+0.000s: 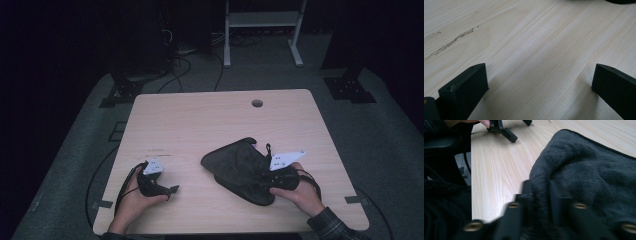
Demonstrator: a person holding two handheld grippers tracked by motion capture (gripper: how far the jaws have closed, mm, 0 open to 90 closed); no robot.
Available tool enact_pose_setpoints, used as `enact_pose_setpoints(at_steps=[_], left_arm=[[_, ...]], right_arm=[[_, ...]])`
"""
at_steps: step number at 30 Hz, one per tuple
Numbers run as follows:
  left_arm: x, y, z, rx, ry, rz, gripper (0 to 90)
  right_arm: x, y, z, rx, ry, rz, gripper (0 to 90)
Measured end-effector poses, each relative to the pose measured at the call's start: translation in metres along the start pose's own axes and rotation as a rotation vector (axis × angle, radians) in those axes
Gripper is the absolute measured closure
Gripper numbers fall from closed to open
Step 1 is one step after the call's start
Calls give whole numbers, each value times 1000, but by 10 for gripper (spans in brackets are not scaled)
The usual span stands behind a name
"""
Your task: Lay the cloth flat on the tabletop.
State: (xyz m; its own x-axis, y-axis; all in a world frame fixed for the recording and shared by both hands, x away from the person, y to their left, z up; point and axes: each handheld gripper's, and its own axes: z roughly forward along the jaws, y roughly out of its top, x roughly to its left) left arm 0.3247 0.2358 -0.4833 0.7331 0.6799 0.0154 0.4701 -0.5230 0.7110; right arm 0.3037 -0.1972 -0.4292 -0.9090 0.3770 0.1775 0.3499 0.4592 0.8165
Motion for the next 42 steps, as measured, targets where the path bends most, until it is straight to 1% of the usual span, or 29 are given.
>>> enact_pose_setpoints(at_steps=[3,4,5,6,8,9,10,11,12,13,14,16,17,19,20,21,27,28,29,30,31,32,34,35,36,37,38,39,42], left_arm=[[0,0,0,0,0,0,0],[0,0,0,0,0,0,0],[0,0,0,0,0,0,0],[0,0,0,0,0,0,0],[0,0,0,0,0,0,0],[0,0,0,0,0,0,0],[0,0,0,0,0,0,0],[0,0,0,0,0,0,0],[0,0,0,0,0,0,0],[0,0,0,0,0,0,0],[0,0,0,0,0,0,0],[0,0,0,0,0,0,0],[0,0,0,-3,0,-1,0],[0,0,0,-3,1,0,0],[0,0,0,-3,1,0,0],[0,0,0,-4,1,0,0],[0,0,0,-3,1,0,0],[0,0,0,-3,1,0,0],[0,0,0,-3,1,0,0],[0,0,0,-3,1,0,0],[0,0,0,-3,1,0,0],[0,0,0,-3,1,0,0],[0,0,0,-3,1,0,0],[0,0,0,-3,1,0,0],[0,0,0,-3,1,0,0],[0,0,0,-1,0,0,0],[0,0,0,-1,0,0,0],[0,0,0,-1,0,0,0],[0,0,0,-1,1,0,0]], right_arm=[[-3,5,-18,-92,-8,2,600],[-3,5,-18,-92,-8,2,600],[-8,8,-26,-121,-52,11,592],[-8,8,-26,-121,-52,11,592],[-22,6,-33,-123,-152,32,582],[-22,6,-33,-123,-152,32,582],[-28,4,-35,-116,-188,42,576],[-40,1,-36,-92,-257,63,553],[-47,-1,-36,-77,-291,74,536],[-47,-1,-36,-77,-291,74,536],[-59,-5,-35,-63,-334,107,523],[-65,-6,-33,-50,-345,126,518],[-74,-10,-29,-36,-365,152,518],[-81,-14,-24,-27,-368,176,516],[-81,-14,-24,-27,-368,176,516],[-84,-16,-19,-15,-355,200,516],[-85,-20,-6,41,-360,222,516],[-87,-22,-2,64,-362,225,631],[-87,-22,-1,68,-353,233,683],[-87,-22,-1,68,-353,233,683],[-87,-23,-2,65,-350,234,805],[-87,-22,-4,55,-355,232,850],[-86,-21,-7,45,-360,227,864],[-85,-18,-15,26,-372,225,869],[-85,-18,-15,26,-372,225,869],[-84,-17,-25,8,-391,225,870],[-84,-17,-25,8,-391,225,870],[-86,-19,-36,-5,-416,231,870],[-90,-24,-52,-9,-465,245,870]])
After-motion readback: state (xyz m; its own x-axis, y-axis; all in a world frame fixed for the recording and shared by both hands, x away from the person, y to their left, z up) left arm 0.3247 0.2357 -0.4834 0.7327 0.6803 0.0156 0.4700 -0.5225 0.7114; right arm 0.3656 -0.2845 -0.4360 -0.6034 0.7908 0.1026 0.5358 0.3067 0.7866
